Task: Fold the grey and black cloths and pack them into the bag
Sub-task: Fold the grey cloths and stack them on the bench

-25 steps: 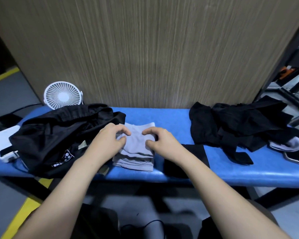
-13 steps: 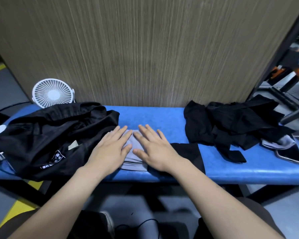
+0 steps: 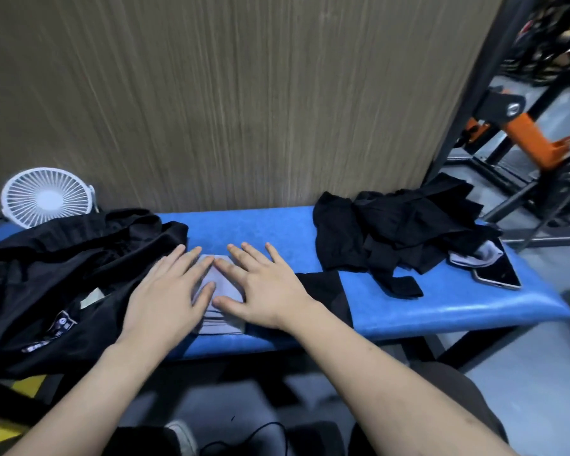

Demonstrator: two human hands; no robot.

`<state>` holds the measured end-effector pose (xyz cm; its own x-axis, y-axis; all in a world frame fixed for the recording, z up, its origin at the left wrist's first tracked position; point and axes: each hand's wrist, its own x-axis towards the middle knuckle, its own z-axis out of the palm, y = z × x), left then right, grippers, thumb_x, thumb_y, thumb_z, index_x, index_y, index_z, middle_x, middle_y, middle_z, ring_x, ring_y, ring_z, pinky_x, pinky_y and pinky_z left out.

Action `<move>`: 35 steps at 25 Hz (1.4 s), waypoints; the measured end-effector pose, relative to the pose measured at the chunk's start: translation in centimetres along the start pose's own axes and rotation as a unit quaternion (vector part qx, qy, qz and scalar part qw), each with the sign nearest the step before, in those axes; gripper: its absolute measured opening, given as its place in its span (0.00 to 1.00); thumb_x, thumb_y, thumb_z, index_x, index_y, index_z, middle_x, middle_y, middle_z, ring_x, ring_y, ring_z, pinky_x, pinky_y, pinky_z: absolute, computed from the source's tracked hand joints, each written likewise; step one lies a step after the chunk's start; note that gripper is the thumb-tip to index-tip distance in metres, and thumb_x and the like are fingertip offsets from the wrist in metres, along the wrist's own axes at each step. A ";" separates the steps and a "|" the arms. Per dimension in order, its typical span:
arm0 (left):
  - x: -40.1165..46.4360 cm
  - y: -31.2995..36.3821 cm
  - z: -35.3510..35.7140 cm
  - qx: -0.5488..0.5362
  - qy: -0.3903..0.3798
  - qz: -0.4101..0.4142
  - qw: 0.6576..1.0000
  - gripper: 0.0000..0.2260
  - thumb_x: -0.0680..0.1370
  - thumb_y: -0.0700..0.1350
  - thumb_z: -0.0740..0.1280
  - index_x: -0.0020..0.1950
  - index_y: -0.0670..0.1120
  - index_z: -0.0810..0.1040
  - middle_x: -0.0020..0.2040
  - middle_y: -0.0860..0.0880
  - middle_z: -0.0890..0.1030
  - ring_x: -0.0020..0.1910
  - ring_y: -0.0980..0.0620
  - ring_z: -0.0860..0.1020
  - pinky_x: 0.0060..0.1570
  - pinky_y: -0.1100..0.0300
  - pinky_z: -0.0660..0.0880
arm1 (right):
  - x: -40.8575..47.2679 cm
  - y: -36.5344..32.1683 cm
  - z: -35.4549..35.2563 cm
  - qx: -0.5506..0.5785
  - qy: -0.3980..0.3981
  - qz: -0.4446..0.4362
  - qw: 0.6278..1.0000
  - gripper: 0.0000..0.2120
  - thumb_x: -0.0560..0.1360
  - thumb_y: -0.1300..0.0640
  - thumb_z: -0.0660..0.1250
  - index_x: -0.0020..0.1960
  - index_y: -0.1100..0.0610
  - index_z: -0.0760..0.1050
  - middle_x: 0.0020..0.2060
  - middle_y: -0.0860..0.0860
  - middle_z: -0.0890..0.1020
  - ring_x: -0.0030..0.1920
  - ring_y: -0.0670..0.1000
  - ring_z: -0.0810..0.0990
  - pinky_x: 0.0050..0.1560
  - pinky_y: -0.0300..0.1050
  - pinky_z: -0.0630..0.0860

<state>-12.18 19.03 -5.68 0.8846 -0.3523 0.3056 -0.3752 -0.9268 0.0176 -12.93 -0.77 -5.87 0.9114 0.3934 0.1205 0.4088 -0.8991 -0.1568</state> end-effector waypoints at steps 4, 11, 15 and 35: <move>2.0 2.2 -1.5 -0.018 0.097 0.015 0.995 0.24 0.78 0.57 0.57 0.64 0.46 0.81 0.64 0.44 0.80 0.67 0.41 0.75 0.69 0.46 0.68 | -1.8 2.7 -2.3 -0.018 0.069 0.020 0.997 0.33 0.76 0.32 0.56 0.76 0.46 0.65 0.75 0.53 0.69 0.77 0.55 0.63 0.77 0.62 0.52; 5.9 10.4 -0.3 -0.062 0.101 0.099 0.988 0.22 0.77 0.57 0.58 0.59 0.48 0.84 0.61 0.47 0.82 0.65 0.43 0.76 0.66 0.47 0.69 | -9.0 12.7 -6.0 -0.059 0.153 0.160 0.973 0.31 0.74 0.33 0.51 0.65 0.48 0.78 0.56 0.48 0.82 0.58 0.54 0.79 0.64 0.54 0.69; 7.3 16.3 0.3 -0.098 0.109 0.140 0.979 0.19 0.77 0.57 0.62 0.62 0.50 0.82 0.64 0.50 0.80 0.68 0.46 0.73 0.67 0.51 0.65 | -15.0 19.1 -8.4 -0.083 0.220 0.297 0.926 0.25 0.75 0.35 0.54 0.61 0.45 0.80 0.54 0.48 0.80 0.56 0.54 0.79 0.61 0.53 0.70; 12.9 36.5 5.3 -0.149 0.009 0.256 0.955 0.30 0.75 0.59 0.67 0.76 0.51 0.67 0.72 0.51 0.70 0.70 0.49 0.69 0.66 0.55 0.66 | -21.2 25.3 -9.7 -0.068 0.327 0.396 0.855 0.18 0.73 0.63 0.59 0.58 0.53 0.79 0.52 0.50 0.78 0.52 0.54 0.80 0.64 0.57 0.68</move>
<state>-13.01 -20.02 -6.16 0.5601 -0.7448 0.3628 -0.8220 -0.5540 0.1316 -22.32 -33.67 -2.91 0.6611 -0.5014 0.5582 -0.3753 -0.8651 -0.3327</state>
